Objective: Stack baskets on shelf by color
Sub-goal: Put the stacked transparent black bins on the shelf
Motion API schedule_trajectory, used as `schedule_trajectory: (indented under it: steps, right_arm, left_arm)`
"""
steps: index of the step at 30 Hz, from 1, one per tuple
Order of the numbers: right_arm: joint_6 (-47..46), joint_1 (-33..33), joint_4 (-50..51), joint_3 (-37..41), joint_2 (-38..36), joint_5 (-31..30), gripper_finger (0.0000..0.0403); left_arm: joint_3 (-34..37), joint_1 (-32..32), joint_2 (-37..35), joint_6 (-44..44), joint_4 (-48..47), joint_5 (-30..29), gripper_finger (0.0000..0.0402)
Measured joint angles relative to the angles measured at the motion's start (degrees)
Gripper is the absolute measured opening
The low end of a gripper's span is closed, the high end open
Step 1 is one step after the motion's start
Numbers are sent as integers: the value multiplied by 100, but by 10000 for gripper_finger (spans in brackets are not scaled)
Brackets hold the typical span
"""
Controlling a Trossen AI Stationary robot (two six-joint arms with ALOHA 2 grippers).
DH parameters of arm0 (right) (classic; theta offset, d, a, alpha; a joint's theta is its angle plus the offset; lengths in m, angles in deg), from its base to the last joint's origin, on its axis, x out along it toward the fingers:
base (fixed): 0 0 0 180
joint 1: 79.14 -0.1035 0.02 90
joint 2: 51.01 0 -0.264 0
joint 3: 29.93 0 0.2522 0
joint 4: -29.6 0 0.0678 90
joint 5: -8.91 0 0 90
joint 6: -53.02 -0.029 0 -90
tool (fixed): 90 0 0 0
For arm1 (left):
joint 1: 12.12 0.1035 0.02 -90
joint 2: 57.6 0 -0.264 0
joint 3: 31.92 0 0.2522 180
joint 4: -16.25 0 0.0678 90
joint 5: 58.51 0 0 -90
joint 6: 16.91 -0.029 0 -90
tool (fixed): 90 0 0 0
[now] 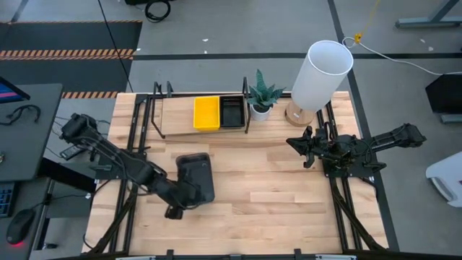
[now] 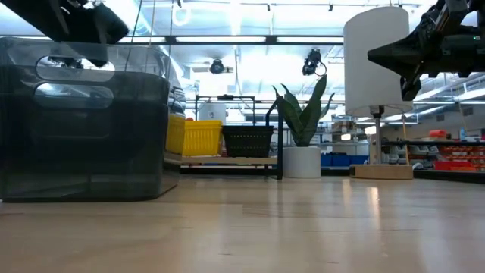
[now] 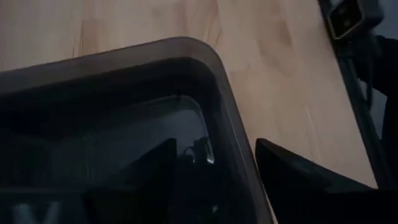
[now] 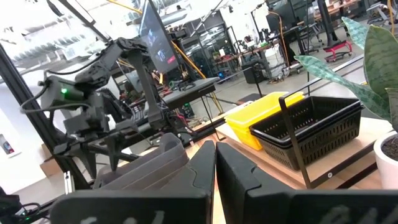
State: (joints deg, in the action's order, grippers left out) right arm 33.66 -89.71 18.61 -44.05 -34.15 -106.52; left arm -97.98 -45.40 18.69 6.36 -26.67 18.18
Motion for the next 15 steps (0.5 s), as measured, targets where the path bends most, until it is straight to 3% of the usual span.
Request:
schedule_trajectory:
  steps: [7, 15]
  right_arm:
    - [-2, 0, 0, 0, 2, 0, 19]
    - [-2, -1, 1, -2, 2, 2, 19]
  left_arm:
    - [-762, 21, 785, -15, -438, -43, 255]
    - [-951, 196, 1276, 392, -799, -66, 237]
